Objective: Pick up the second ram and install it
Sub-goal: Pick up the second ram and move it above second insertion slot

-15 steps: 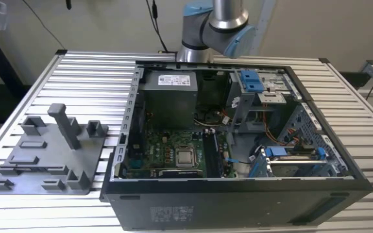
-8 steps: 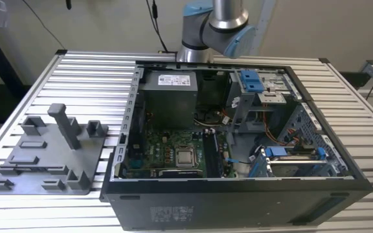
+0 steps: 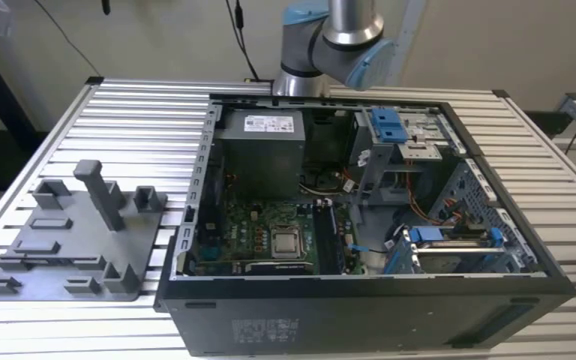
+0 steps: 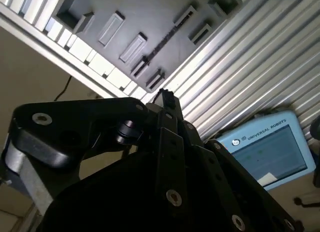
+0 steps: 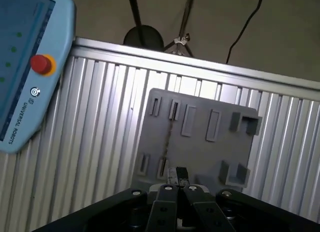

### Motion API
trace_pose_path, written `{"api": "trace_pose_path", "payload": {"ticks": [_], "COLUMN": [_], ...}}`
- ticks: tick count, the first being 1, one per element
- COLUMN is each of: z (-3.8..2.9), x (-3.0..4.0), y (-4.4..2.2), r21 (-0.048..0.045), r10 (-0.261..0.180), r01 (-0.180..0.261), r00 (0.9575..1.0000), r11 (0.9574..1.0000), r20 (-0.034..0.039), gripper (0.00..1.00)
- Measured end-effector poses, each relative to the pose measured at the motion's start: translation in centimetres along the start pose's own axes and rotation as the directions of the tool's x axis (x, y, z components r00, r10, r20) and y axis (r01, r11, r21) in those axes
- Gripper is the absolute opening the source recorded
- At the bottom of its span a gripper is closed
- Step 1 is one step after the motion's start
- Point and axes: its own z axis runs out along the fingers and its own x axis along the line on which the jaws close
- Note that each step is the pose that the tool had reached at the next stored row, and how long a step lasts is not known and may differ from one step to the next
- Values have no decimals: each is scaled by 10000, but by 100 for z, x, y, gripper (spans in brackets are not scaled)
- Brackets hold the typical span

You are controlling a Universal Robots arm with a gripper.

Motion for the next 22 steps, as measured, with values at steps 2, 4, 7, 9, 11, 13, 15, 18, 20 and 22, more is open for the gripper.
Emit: {"api": "trace_pose_path", "payload": {"ticks": [2,4,7,9,11,13,15,18,20,22], "z": [0,0,0,2,7,13,20,44,65,96], "x": [0,0,0,-1,0,0,-1,0,0,0], "y": [0,1,0,0,0,0,0,0,-1,-2], "r21": [-1,-2,-1,41,92,120,126,124,125,124], "r10": [-343,-555,-874,-917,-760,-529,-471,-133,200,486], "r01": [343,555,874,917,758,525,467,128,-205,-491], "r00": [9994,9985,9962,9958,9968,9980,9982,9991,9990,9979], "r11": [9994,9985,9962,9958,9971,9985,9988,9998,9997,9987], "r20": [-18,-26,-40,62,242,358,379,393,406,418], "gripper": [11,11,11,11,11,11,11,11,11,11]}}
